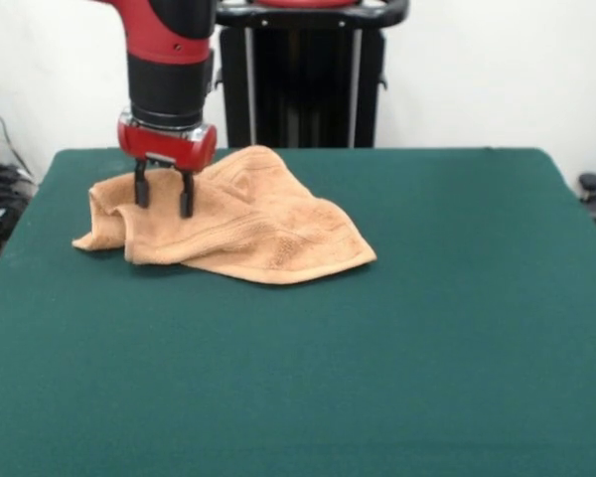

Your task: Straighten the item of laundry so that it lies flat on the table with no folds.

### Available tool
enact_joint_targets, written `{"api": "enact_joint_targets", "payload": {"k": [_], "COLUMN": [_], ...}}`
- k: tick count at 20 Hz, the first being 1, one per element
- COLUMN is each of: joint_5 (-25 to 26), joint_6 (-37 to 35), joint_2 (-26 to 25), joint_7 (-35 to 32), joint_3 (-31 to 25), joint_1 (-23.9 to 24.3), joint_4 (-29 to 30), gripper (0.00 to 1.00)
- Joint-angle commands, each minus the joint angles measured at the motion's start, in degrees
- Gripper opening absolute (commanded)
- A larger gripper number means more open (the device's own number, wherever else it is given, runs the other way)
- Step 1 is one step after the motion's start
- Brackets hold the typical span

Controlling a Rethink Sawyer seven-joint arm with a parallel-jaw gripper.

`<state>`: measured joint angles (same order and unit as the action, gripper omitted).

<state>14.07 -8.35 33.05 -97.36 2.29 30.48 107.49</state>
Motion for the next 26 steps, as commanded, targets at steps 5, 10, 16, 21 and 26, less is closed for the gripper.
{"api": "enact_joint_targets", "payload": {"k": [5, 10, 16, 21, 26], "joint_5": [0.7, 0.8, 1.0, 1.6, 1.6], "joint_6": [1.4, 2.8, 4.9, 5.4, 8.0], "joint_2": [-1.2, -2.8, -5.0, -5.0, -6.8], "joint_7": [-8.9, -9.0, -9.1, -8.1, -9.2], "joint_3": [-5.9, -5.9, -5.3, -4.6, -4.5], "joint_1": [-3.0, -3.3, -4.0, -3.8, -3.1], "joint_4": [11.5, 11.5, 10.4, 9.6, 10.9], "gripper": [1.00, 1.00, 1.00, 1.00, 1.00]}}
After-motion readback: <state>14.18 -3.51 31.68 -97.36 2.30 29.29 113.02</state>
